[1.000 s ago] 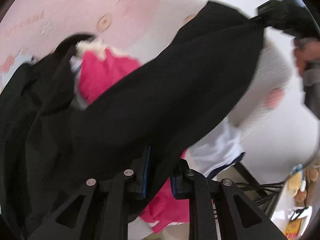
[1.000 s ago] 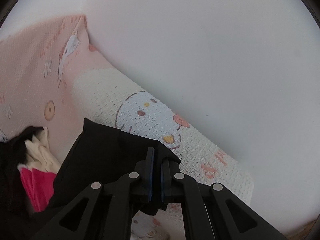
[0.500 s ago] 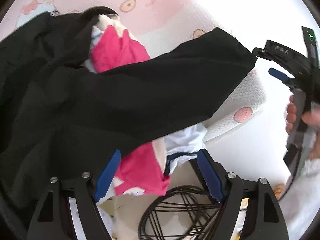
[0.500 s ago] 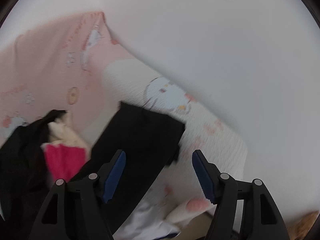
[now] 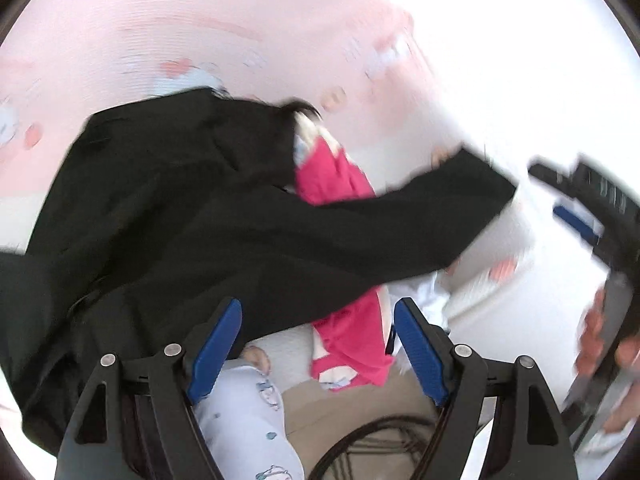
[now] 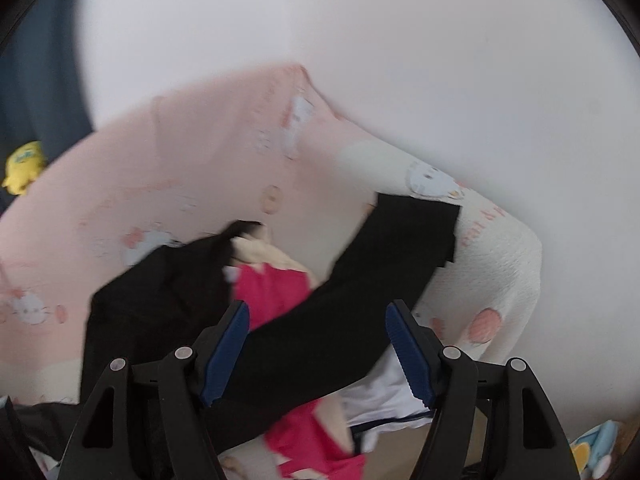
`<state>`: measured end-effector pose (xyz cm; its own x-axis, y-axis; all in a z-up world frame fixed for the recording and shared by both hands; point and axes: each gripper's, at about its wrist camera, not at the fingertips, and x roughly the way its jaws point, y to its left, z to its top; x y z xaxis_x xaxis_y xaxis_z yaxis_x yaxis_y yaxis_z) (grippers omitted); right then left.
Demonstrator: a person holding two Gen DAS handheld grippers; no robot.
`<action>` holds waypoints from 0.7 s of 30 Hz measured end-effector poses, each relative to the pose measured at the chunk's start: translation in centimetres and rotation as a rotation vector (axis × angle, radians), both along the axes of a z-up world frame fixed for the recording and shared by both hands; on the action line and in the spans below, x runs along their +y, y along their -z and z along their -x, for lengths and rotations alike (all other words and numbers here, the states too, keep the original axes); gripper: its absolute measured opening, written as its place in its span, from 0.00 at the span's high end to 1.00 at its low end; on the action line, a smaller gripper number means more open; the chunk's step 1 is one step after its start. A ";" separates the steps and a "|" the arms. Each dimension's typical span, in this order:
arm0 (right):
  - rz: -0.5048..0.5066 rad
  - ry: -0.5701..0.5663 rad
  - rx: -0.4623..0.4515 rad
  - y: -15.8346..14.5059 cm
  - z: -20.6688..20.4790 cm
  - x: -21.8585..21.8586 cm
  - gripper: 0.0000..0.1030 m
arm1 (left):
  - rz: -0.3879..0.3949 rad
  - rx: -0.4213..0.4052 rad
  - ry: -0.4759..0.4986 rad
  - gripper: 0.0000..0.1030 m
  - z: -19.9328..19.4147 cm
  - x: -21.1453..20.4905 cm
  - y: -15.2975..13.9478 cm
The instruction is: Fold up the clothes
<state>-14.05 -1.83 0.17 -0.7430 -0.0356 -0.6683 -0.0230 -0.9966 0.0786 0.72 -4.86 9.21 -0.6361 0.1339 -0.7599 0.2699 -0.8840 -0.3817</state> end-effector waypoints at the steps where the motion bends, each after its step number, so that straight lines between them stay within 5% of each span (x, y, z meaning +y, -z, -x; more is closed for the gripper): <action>1: 0.006 -0.010 0.013 -0.3 -1.2 -1.0 0.32 | 0.012 0.040 -0.029 0.25 -1.3 -1.0 -0.5; 8: 0.094 -0.068 0.053 -0.1 -9.3 -7.3 0.26 | 0.109 0.145 -0.139 0.25 -9.7 -8.7 -2.5; 11: 0.092 -0.074 0.064 0.3 -13.1 -10.1 0.26 | 0.124 0.146 -0.093 0.53 -12.3 -11.6 -2.3; 13: 0.094 -0.088 0.075 0.3 -15.7 -11.9 0.26 | 0.127 0.149 -0.080 0.59 -13.7 -13.4 -1.7; 18: 0.146 -0.185 0.089 0.8 -19.6 -15.7 0.17 | -0.007 0.211 -0.184 0.59 -18.1 -18.9 -0.2; 21: 0.074 -0.170 0.048 1.9 -18.7 -17.3 0.17 | -0.091 0.193 -0.277 0.59 -20.0 -21.7 1.1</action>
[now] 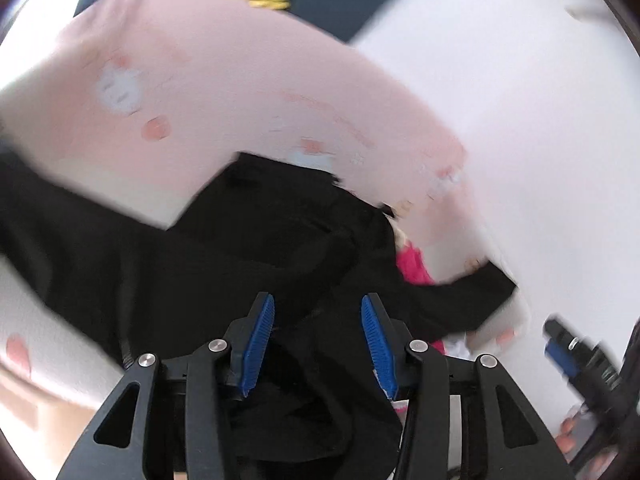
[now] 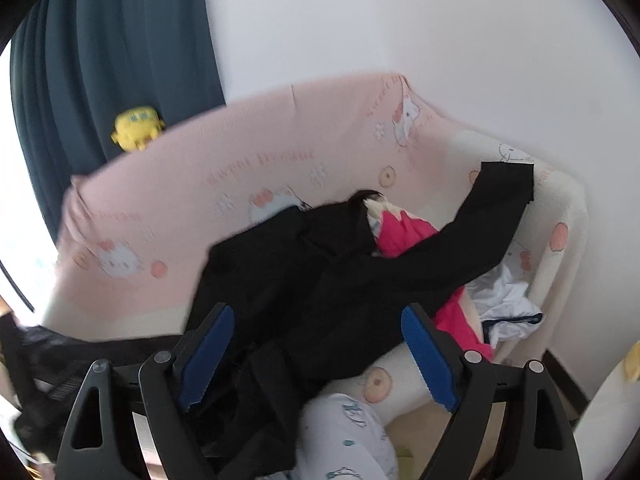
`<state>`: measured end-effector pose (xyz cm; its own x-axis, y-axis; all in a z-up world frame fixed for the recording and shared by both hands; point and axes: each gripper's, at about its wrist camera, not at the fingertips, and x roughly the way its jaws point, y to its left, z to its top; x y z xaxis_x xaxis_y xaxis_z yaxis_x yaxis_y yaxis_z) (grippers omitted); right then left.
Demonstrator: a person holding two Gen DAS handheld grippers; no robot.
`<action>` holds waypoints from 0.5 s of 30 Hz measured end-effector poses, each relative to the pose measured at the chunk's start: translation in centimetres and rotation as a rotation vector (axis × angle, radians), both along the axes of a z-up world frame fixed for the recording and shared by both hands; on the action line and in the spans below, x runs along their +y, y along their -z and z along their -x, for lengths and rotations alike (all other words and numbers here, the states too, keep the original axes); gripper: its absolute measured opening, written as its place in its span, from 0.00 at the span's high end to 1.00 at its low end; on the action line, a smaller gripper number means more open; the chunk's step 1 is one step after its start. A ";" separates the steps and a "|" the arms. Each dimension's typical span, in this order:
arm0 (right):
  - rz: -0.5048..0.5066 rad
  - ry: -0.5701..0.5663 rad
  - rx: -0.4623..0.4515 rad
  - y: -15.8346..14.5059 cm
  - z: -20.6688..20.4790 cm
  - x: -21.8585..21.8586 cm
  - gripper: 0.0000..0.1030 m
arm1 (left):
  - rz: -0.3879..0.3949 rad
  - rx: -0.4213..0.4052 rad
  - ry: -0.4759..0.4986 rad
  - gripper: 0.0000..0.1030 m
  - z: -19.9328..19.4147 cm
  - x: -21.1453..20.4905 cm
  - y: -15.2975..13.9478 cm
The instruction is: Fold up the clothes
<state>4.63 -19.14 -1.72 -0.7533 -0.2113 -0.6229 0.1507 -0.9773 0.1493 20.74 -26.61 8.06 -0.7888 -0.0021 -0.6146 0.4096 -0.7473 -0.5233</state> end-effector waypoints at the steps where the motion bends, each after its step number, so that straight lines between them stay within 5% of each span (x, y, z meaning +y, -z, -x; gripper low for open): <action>1: -0.017 0.001 -0.032 0.6 0.5 -0.5 0.17 | -0.016 -0.025 -0.018 0.59 -0.3 -0.6 0.4; 9: 0.056 -0.100 -0.259 5.7 2.4 -1.8 0.17 | -0.126 -0.156 -0.077 0.59 -2.0 -3.8 3.4; 15: 0.268 -0.183 -0.441 9.4 2.6 -1.3 0.17 | -0.158 -0.257 -0.045 0.58 -1.2 -4.2 6.7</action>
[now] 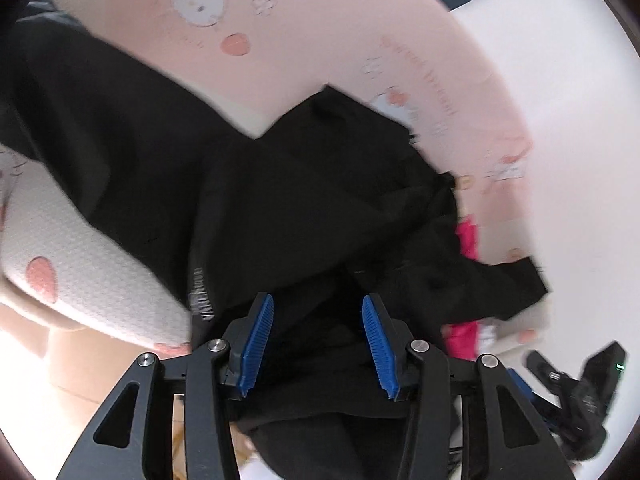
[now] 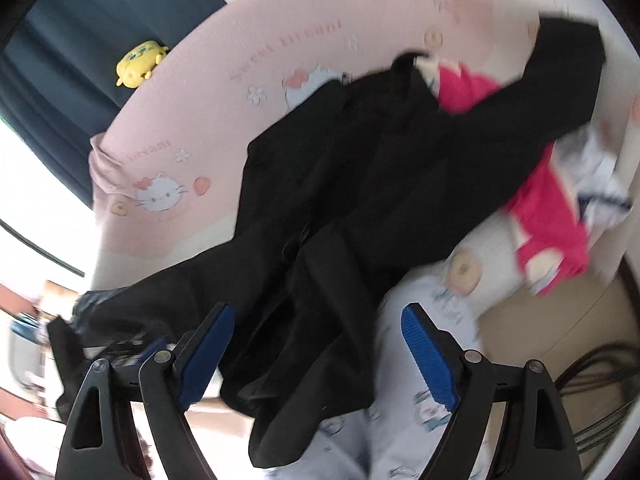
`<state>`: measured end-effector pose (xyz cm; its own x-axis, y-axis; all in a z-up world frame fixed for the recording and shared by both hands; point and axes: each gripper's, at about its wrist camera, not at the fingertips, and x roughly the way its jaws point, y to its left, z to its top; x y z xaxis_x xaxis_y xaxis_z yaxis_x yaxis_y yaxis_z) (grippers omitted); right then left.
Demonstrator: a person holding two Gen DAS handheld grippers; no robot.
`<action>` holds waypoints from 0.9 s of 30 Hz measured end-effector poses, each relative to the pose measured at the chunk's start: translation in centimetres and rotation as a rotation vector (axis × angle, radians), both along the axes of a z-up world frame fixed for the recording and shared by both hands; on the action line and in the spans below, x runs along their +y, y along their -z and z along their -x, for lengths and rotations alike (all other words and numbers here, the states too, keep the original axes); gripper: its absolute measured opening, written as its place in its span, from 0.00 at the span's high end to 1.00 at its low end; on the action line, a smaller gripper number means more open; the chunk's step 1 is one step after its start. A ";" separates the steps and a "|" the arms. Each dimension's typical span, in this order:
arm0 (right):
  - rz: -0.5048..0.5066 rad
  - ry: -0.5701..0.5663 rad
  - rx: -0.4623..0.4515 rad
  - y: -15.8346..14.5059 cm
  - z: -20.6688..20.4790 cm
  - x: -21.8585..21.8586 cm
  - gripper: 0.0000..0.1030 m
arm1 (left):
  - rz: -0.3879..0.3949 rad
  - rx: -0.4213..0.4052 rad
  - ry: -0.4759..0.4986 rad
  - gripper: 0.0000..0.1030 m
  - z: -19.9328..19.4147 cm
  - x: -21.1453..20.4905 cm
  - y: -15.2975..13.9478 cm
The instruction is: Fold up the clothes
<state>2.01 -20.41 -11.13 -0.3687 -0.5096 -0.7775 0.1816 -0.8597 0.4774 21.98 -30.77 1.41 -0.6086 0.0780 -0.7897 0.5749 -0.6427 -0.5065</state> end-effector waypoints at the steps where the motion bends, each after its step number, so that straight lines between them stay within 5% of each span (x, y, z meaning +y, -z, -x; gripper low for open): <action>1: -0.010 -0.002 -0.019 0.6 -0.1 -0.1 0.17 | -0.006 -0.026 0.003 0.58 0.1 -0.1 0.8; 9: -0.050 0.013 -0.157 4.8 0.7 -0.2 0.17 | -0.063 -0.173 0.094 0.58 1.6 0.0 7.0; 12: -0.085 -0.004 -0.172 5.6 1.3 -0.8 0.17 | -0.087 -0.170 0.091 0.58 1.6 -0.2 7.9; 27: -0.178 -0.117 -0.245 9.5 4.9 -5.8 0.17 | 0.060 -0.287 0.233 0.58 1.9 1.5 10.3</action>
<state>-2.92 -26.23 -20.60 -0.1062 -0.3855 -0.9166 0.1824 -0.9137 0.3632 20.13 -29.25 -8.85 -0.3330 0.1369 -0.9329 0.5225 -0.7968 -0.3034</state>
